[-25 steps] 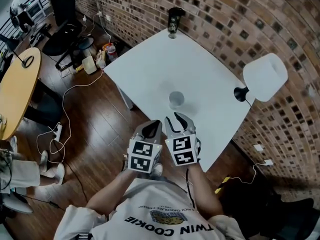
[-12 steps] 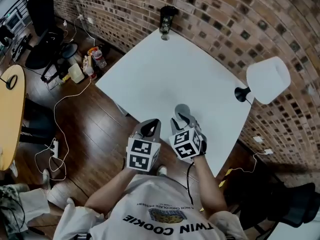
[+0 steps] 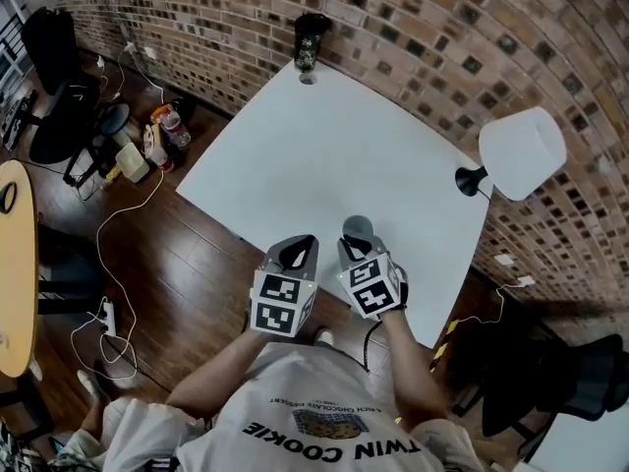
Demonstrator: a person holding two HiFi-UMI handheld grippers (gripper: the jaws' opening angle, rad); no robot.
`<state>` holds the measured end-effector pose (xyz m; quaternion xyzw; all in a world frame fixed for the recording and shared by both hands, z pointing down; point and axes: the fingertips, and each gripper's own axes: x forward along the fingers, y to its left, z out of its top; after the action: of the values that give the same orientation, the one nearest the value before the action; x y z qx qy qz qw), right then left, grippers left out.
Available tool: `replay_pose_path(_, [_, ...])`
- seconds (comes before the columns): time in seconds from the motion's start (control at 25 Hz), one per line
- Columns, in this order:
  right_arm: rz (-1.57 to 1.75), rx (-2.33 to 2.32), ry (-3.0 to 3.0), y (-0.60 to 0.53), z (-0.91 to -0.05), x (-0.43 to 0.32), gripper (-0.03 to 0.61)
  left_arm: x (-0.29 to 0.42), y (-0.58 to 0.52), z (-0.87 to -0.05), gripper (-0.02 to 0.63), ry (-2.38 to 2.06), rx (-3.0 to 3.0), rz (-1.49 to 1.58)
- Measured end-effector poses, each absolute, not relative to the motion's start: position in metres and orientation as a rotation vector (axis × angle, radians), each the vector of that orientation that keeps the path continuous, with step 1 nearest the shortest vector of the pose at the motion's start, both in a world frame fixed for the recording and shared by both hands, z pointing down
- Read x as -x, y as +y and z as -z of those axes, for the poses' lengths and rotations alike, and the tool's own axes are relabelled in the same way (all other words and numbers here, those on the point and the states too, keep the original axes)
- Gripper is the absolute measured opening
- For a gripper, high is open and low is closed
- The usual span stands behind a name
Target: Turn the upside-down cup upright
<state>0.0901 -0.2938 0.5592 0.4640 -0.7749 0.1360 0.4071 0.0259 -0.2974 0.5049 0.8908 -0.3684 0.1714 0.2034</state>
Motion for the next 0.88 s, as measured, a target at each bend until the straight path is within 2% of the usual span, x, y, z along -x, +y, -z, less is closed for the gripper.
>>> replay_pose_path(0.2, [-0.574,-1.313,-2.131,-0.302,-0.54,-0.082,0.025,-0.026,-0.308,-0.506,0.006,-1.003,-2.494,-0.481])
replay_pose_path(0.52, [-1.404,-1.51,-2.411,-0.31,-0.548,-0.088,0.025,-0.019,-0.316,-0.508,0.006,-1.021,-2.481,-0.48])
replay_pose_path(0.88, [-1.731,-1.599,-2.399,-0.309,-0.566,-0.104,0.026,-0.014,-0.312,-0.509,0.006,-1.053,-2.472,-0.49])
